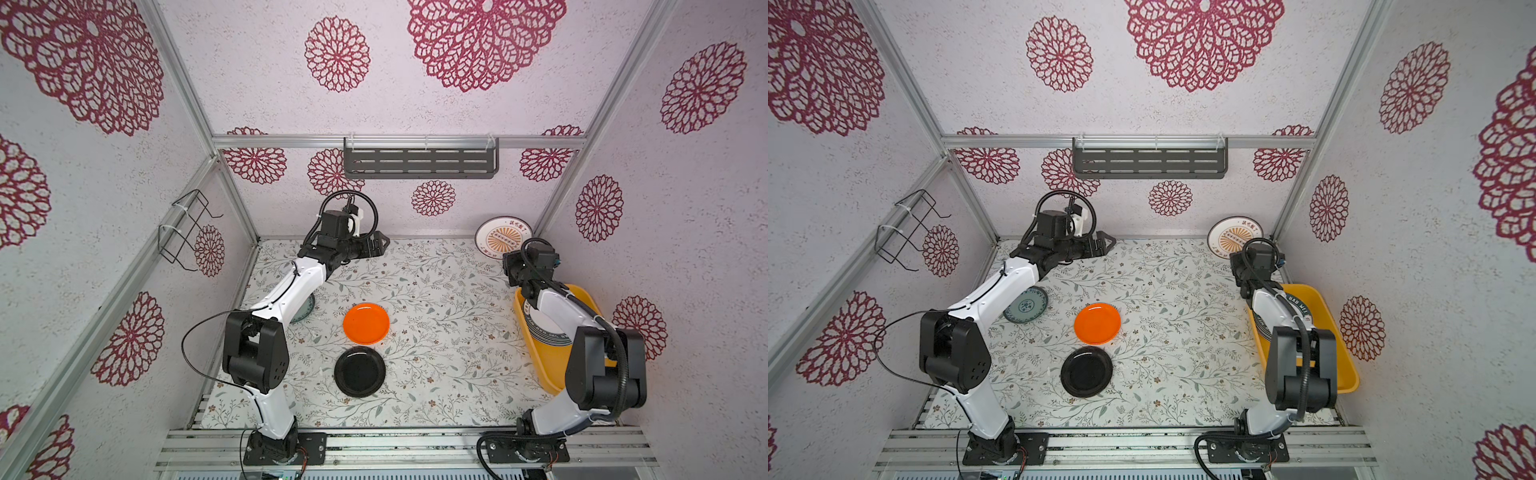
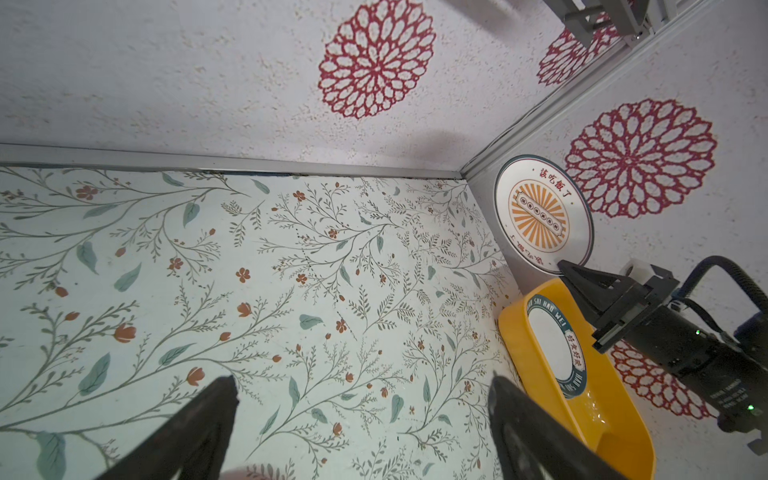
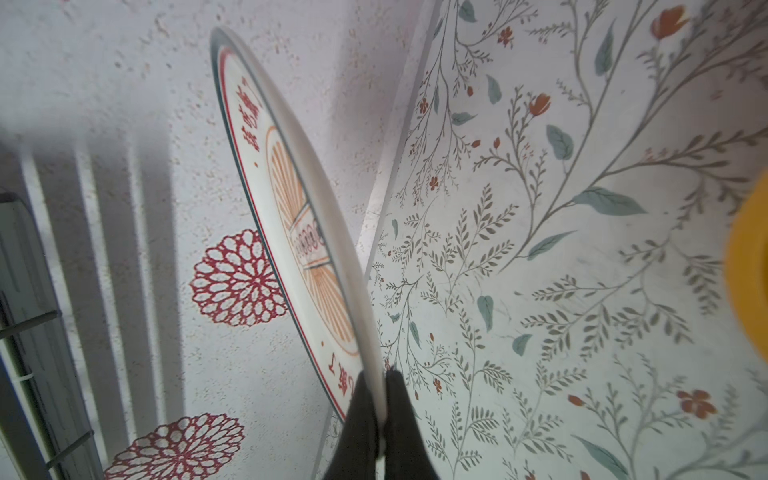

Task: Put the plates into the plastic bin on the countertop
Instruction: 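Carry the orange-sunburst plate into the bin and lower it onto the stack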

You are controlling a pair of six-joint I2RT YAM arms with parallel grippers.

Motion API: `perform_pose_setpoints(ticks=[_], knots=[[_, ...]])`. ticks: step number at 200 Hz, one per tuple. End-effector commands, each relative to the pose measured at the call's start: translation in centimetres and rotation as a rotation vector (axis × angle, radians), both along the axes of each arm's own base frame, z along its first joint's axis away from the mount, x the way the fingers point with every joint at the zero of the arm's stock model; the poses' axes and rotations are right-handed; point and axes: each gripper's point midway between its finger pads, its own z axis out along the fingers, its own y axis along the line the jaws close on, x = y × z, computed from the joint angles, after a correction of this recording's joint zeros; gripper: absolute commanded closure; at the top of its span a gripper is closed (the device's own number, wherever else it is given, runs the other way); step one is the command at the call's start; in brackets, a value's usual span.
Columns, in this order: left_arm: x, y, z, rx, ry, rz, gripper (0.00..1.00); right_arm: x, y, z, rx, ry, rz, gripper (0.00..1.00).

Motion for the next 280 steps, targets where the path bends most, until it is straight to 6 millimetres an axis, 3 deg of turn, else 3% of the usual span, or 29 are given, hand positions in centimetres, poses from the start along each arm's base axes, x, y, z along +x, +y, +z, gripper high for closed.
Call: perform_pose_setpoints(ticks=[1, 57, 96, 170, 219, 280], knots=[[-1.2, -1.5, 1.1, 0.018, -0.019, -0.07, 0.03, -2.7, -1.1, 2.7, -0.07, -0.028, 0.013, 1.0], [-2.1, -4.6, 1.5, 0.028, -0.025, -0.162, 0.03, -10.4, -6.3, 0.6, -0.076, 0.066, -0.077, 1.0], [-2.4, -5.5, 1.4, 0.02, -0.014, -0.189, 0.03, -13.8, -8.4, -0.9, -0.118, 0.153, -0.103, 1.0], [-2.8, -4.6, 1.2, 0.072, -0.024, -0.158, 0.03, -15.9, -10.9, -5.1, -0.081, 0.248, -0.174, 1.0], [-2.5, -3.9, 1.1, 0.102, -0.032, -0.126, 0.03, -16.0, -12.5, -6.4, -0.07, 0.271, -0.179, 1.0], [-2.2, -3.8, 1.5, 0.112, -0.05, -0.115, 0.03, -15.9, -13.0, -8.8, -0.035, 0.304, -0.163, 1.0]])
